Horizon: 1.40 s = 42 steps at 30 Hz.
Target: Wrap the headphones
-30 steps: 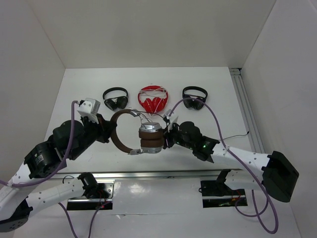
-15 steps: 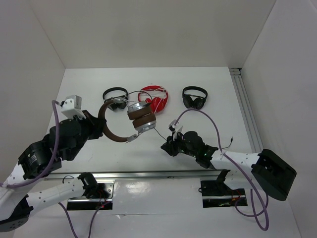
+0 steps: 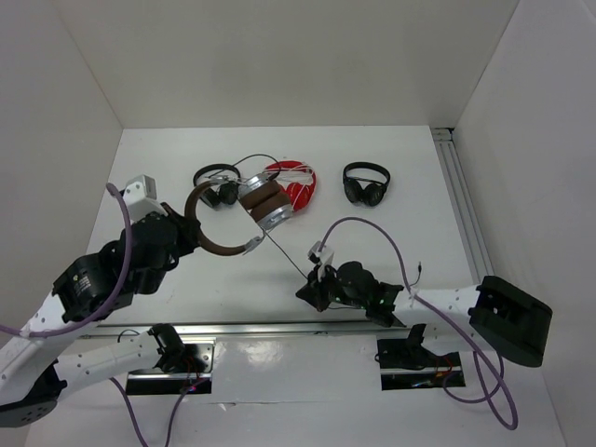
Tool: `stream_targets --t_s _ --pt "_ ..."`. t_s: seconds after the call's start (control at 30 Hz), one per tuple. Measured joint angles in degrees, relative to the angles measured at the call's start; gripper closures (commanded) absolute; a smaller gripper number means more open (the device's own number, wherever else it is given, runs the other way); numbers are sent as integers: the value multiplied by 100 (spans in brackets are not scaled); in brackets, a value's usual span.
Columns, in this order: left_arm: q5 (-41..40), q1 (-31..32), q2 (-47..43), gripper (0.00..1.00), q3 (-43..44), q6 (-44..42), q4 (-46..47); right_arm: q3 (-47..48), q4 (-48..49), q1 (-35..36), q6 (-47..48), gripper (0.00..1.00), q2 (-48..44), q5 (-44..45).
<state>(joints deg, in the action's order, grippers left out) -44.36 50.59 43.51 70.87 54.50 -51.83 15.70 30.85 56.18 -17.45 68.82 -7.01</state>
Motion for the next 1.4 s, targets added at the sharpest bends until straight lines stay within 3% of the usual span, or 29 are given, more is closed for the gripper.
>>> stream_targets --t_s 0.27,0.47,0.7,1.17,1.4 --pt "-573 0 334 100 0 457 -251 455 -638 1436 -122 100 -33 970" --pt "-876 -31 592 100 -74 769 -428 1547 -1405 2522 -116 100 173 1716" --pt "-1093 -70 778 100 -289 1091 -723 2837 -2282 3220 -68 100 782 2365" --pt "-822 -101 966 100 -802 1158 -1449 4288 -4190 3871 33 100 487 3720" --pt "-442 -59 1058 100 -1130 1167 -1561 4594 -4446 3884 195 99 118 3915"
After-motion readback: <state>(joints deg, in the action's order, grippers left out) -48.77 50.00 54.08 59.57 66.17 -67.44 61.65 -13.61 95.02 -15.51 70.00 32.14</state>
